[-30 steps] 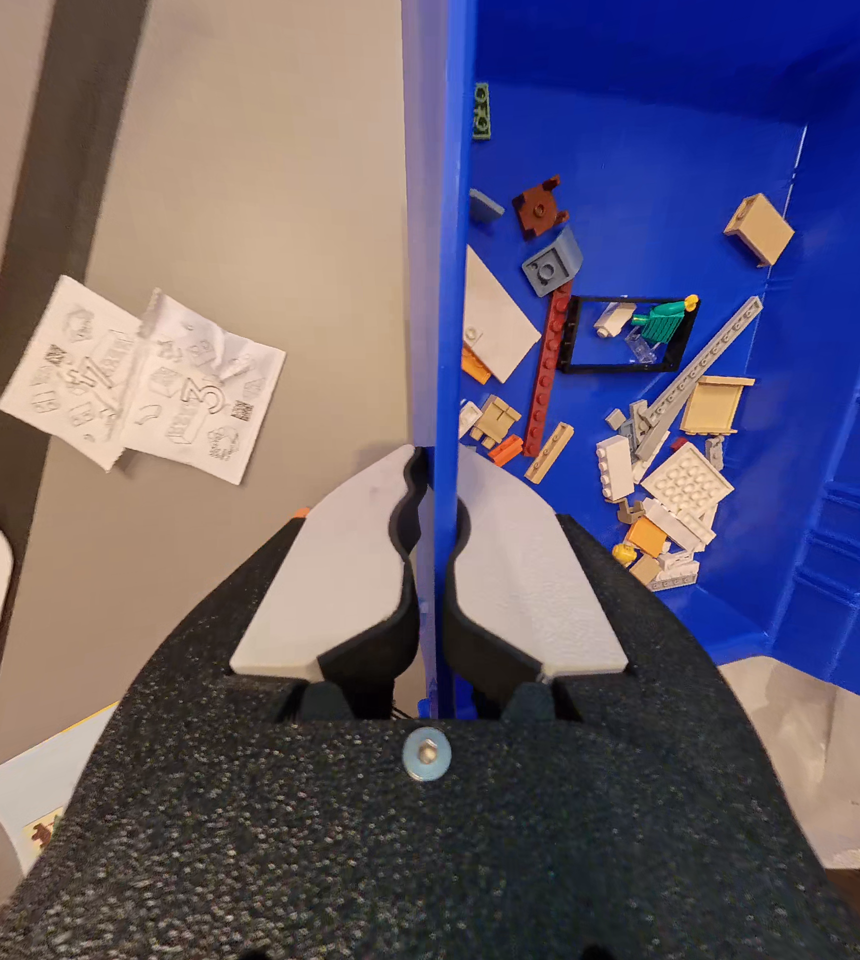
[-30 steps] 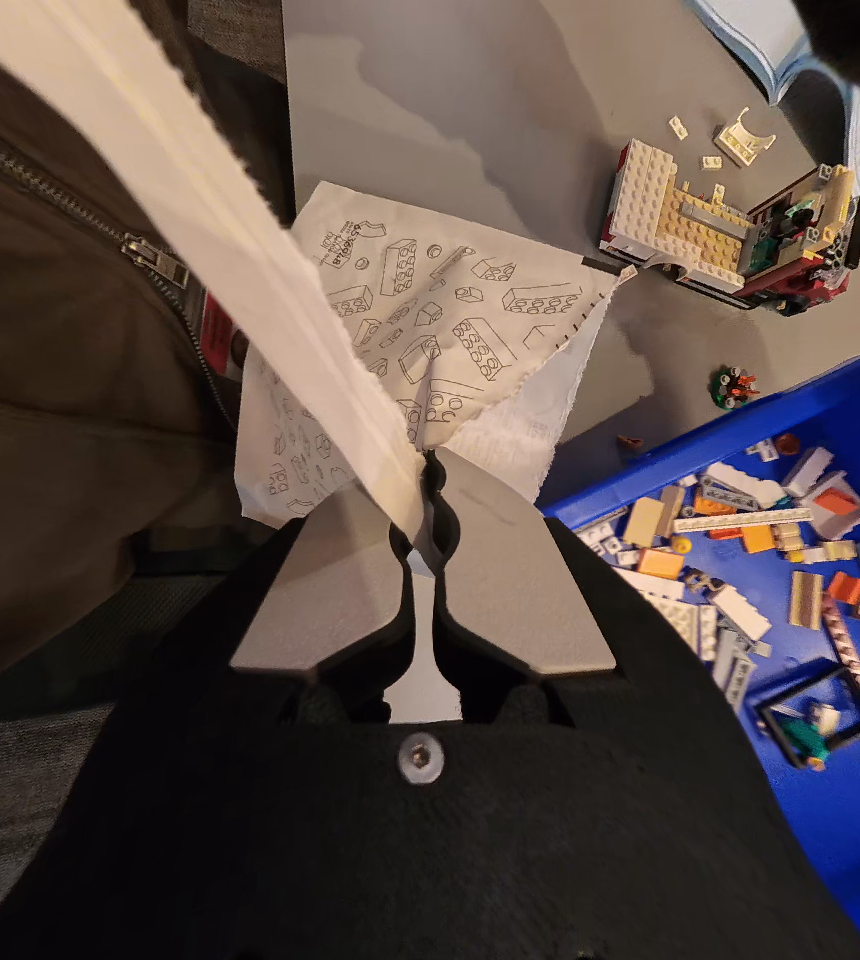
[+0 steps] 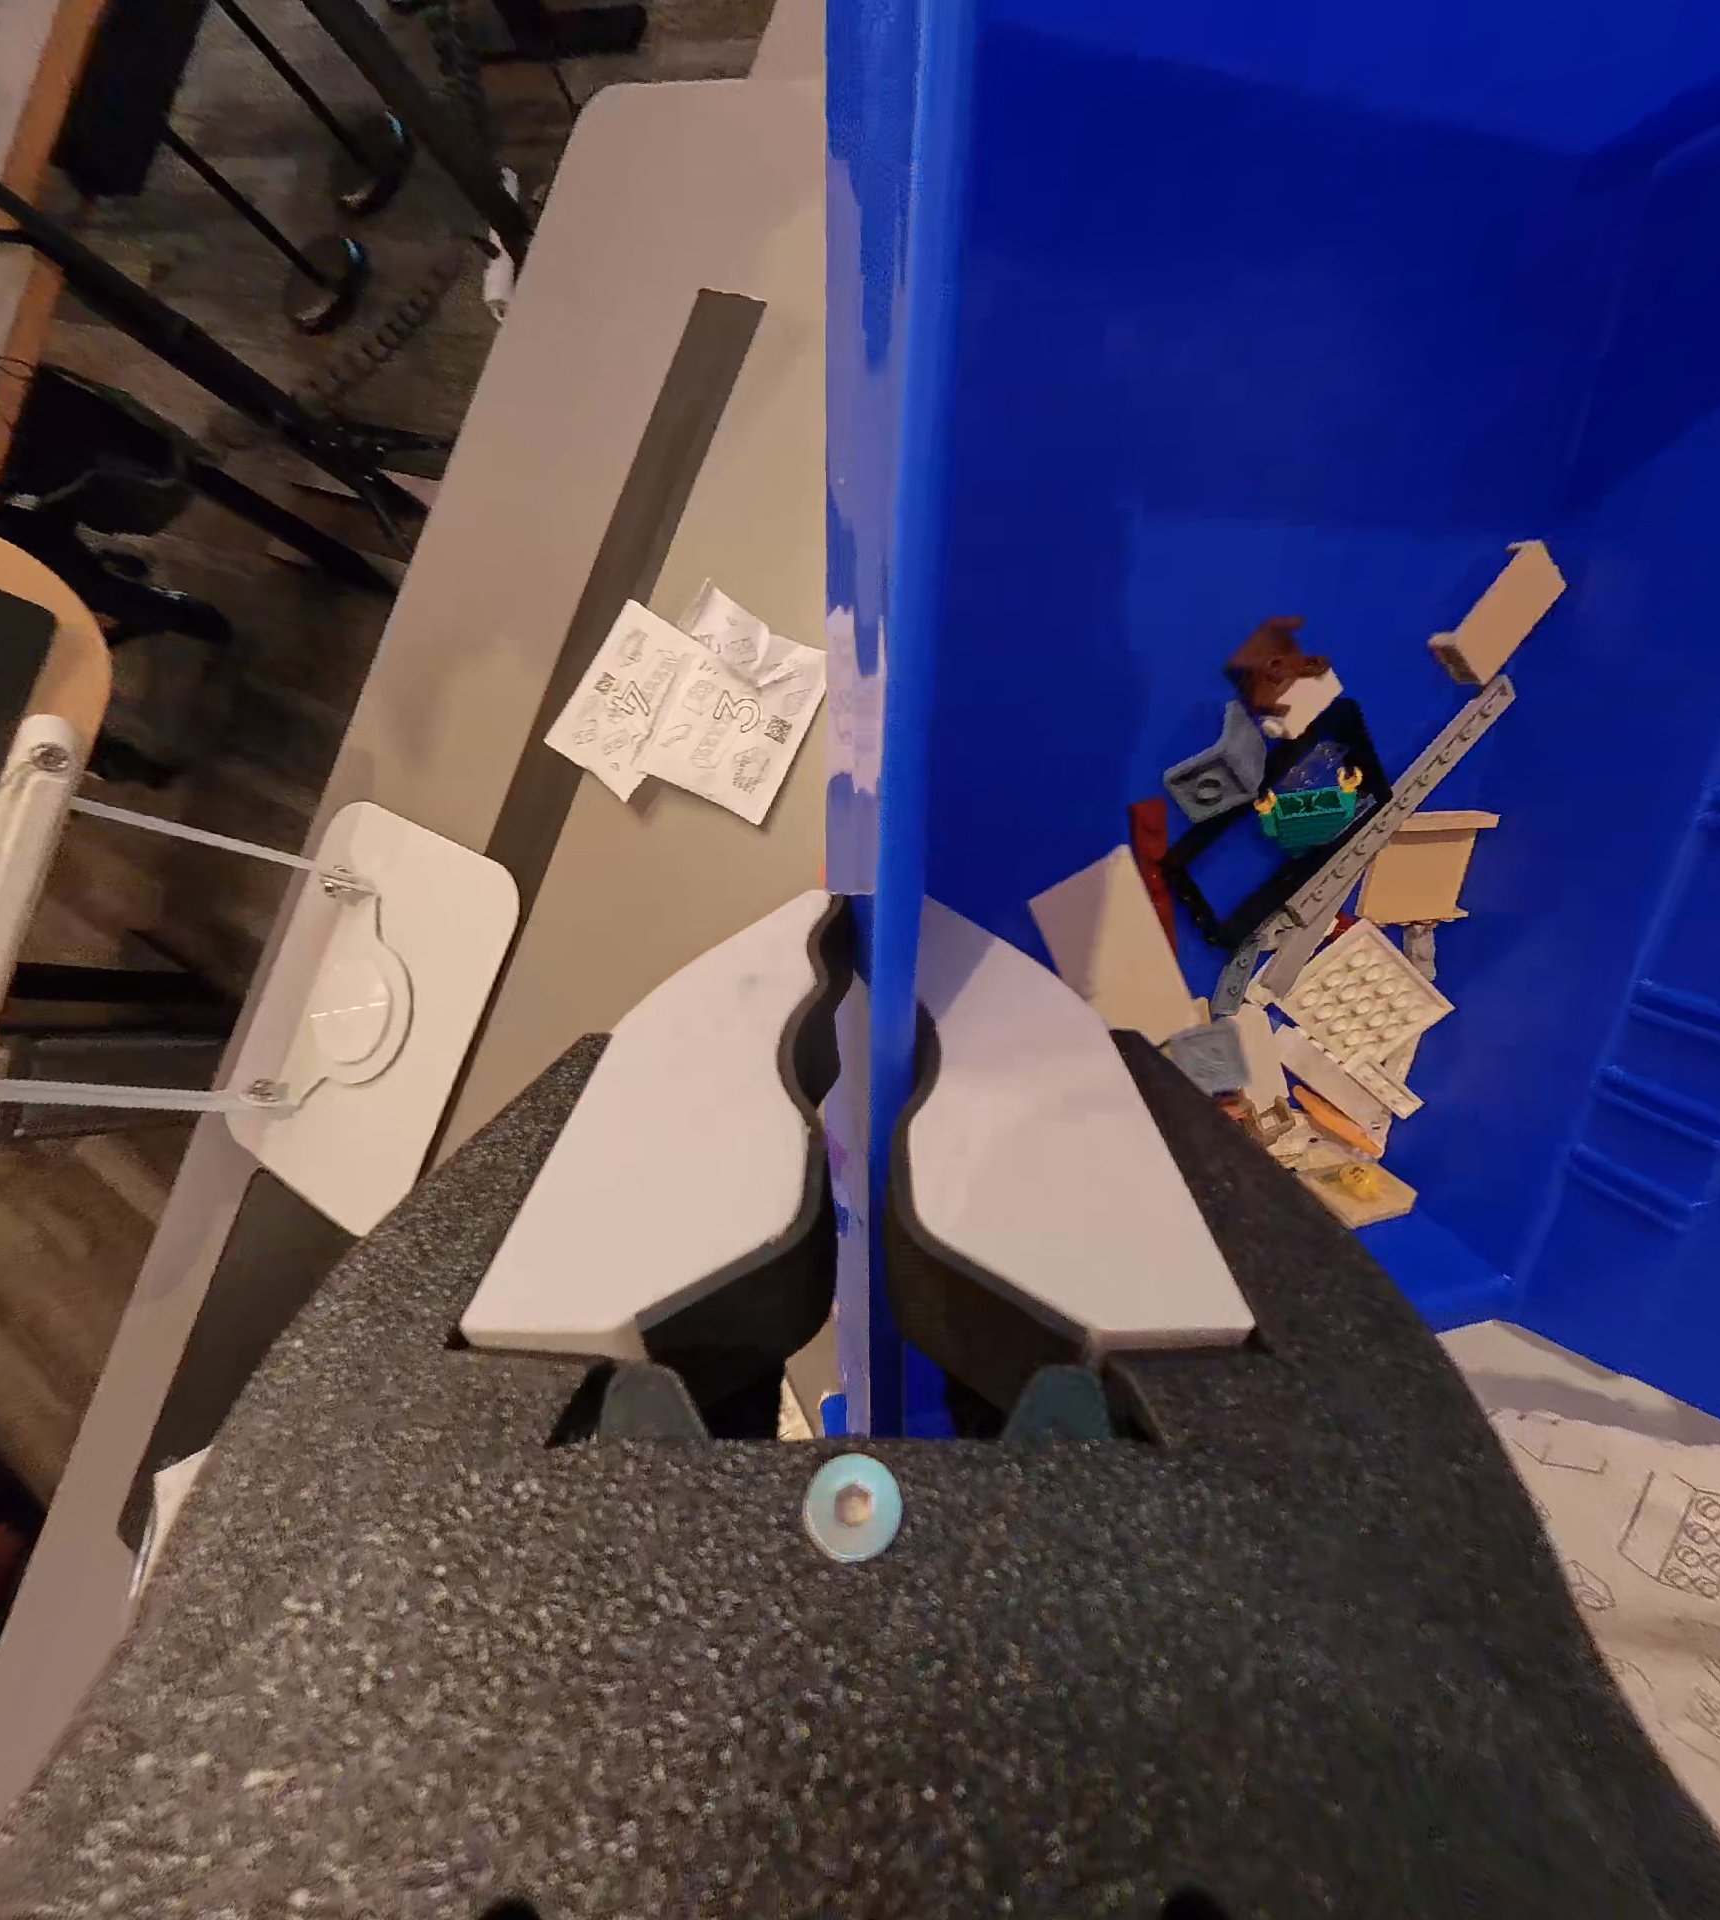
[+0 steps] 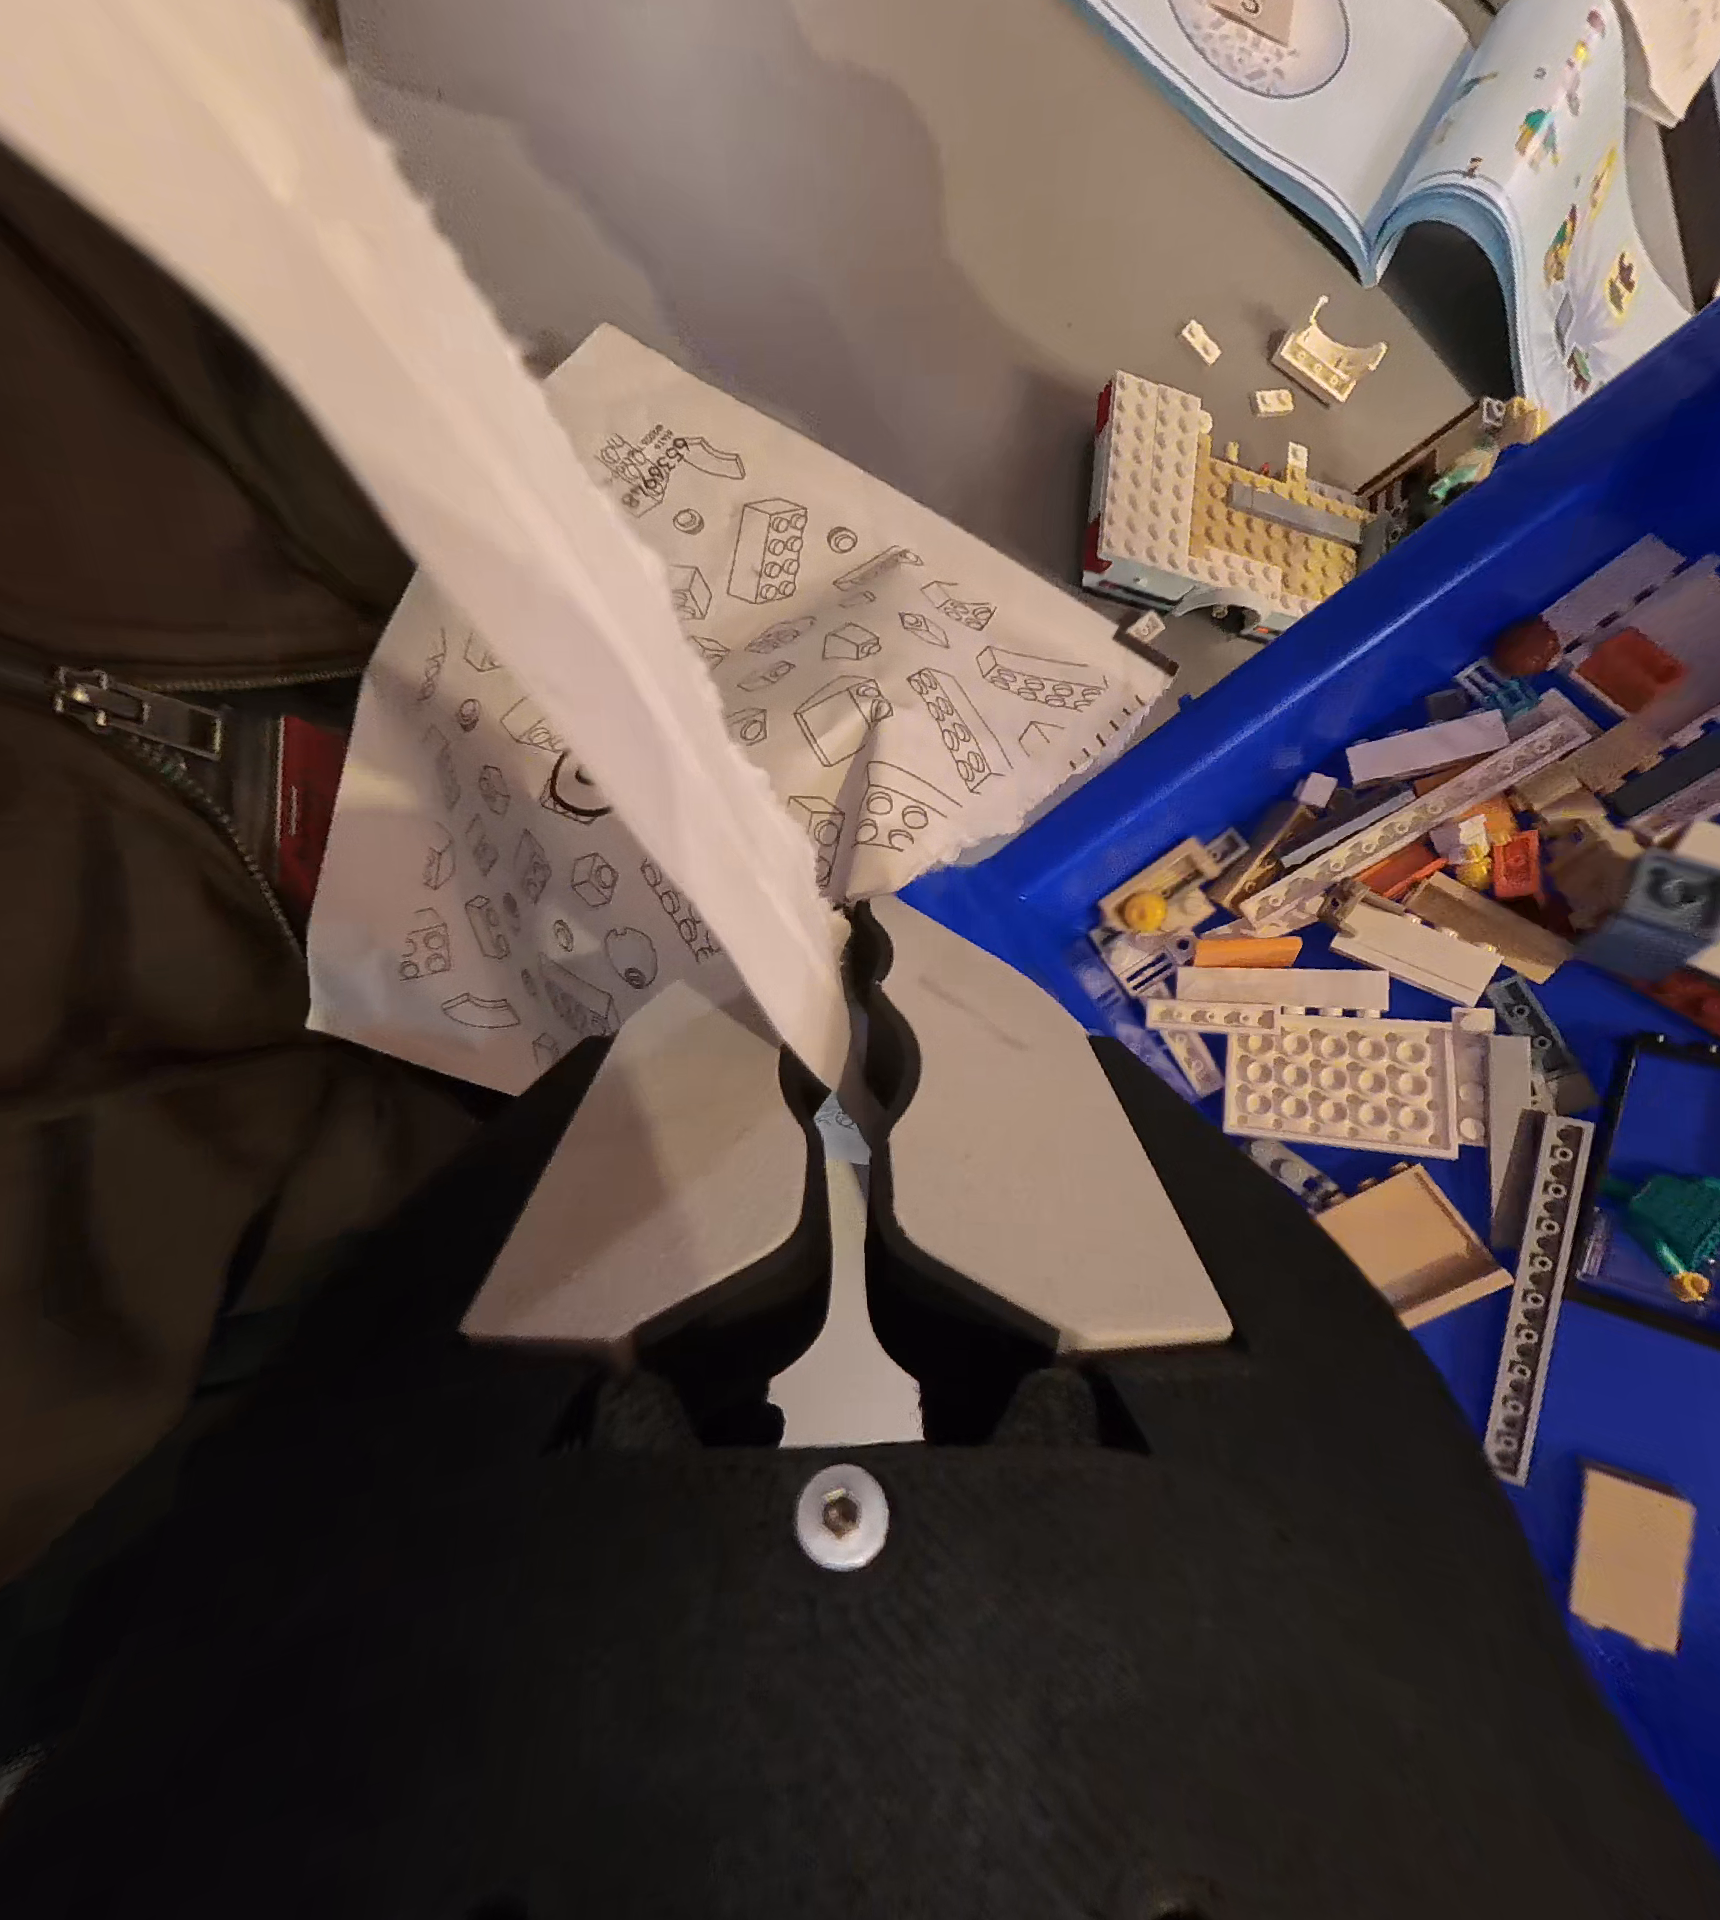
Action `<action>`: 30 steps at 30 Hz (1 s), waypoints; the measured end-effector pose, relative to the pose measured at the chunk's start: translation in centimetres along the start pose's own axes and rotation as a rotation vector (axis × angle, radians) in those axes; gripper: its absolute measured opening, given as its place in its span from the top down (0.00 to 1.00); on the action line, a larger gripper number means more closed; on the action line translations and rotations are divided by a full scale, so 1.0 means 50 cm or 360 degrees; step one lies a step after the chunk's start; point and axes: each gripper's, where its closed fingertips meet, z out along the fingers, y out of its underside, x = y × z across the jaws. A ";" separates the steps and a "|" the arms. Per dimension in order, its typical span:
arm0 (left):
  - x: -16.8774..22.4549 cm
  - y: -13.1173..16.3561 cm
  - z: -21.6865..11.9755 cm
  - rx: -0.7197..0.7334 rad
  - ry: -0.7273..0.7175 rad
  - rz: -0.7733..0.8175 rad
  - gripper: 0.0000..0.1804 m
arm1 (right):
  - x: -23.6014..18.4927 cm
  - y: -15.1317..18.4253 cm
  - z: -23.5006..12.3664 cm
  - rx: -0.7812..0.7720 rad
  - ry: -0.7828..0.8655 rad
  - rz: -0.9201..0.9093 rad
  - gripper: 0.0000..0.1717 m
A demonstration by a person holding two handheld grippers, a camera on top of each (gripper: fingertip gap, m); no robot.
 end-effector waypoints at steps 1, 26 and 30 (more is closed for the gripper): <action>0.004 0.001 -0.005 0.0004 -0.0020 0.0018 0.98 | 0.000 -0.001 0.003 0.0005 0.0006 0.0014 1.00; 0.033 0.040 -0.176 0.0188 -0.0571 0.0236 0.98 | 0.003 -0.038 0.041 -0.0067 0.0142 0.0056 1.00; 0.032 0.051 -0.200 0.0202 -0.0655 0.0227 0.98 | 0.006 -0.041 0.048 -0.0084 0.0187 0.0057 1.00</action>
